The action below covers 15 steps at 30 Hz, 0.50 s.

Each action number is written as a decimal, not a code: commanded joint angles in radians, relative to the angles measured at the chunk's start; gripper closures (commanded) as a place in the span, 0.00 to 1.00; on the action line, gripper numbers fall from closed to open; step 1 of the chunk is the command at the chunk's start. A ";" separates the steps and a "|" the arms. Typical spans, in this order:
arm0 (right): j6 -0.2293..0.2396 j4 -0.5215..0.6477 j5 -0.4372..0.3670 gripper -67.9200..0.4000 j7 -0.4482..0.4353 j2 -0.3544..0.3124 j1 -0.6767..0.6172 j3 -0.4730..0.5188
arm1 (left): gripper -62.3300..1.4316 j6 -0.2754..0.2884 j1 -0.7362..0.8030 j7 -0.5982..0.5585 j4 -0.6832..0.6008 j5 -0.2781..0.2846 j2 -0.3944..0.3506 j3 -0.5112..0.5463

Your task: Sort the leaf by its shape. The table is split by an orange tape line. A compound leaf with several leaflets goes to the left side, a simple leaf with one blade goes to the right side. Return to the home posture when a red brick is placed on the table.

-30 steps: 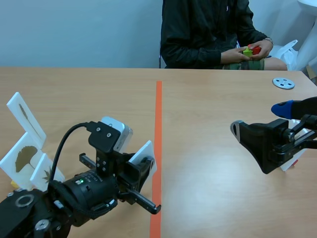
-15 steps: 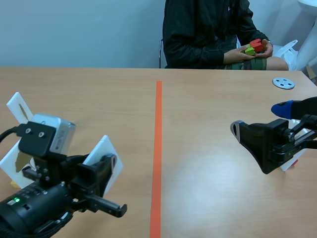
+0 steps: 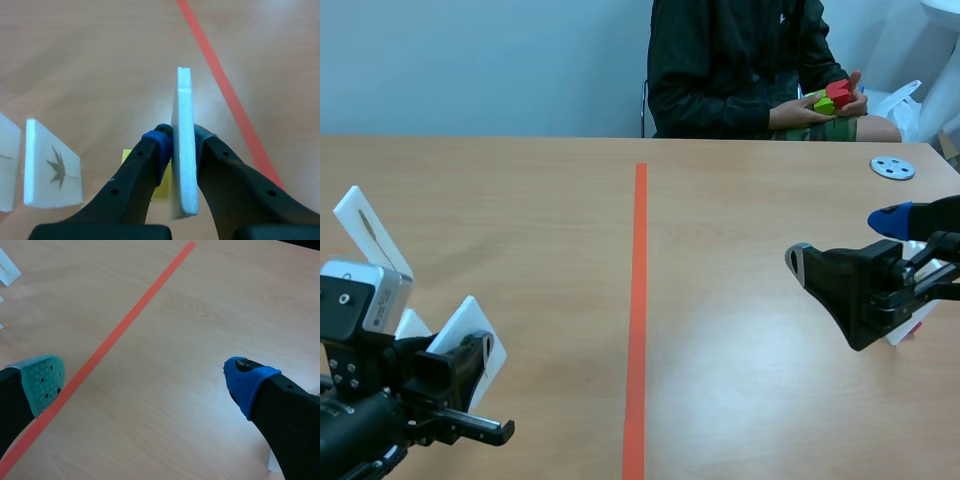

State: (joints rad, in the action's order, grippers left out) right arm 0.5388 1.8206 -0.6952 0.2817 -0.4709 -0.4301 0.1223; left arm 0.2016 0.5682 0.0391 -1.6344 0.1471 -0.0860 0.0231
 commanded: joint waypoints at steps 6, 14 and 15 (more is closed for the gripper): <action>0.000 0.014 -0.004 0.00 -0.019 0.000 0.011 0.012 | 0.91 -0.028 -0.028 -0.078 0.078 0.006 0.023 0.013; 0.000 0.014 -0.004 0.00 -0.019 0.000 0.012 0.012 | 0.91 -0.032 -0.104 -0.131 0.218 0.006 0.022 0.013; 0.000 0.014 -0.004 0.00 -0.019 0.000 0.012 0.012 | 0.91 -0.032 -0.114 -0.137 0.237 0.006 0.022 0.013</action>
State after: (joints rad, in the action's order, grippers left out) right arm 0.5388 1.8206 -0.6952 0.2817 -0.4709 -0.4301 0.1223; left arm 0.1738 0.4625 -0.0807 -1.3853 0.1474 -0.0666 0.0341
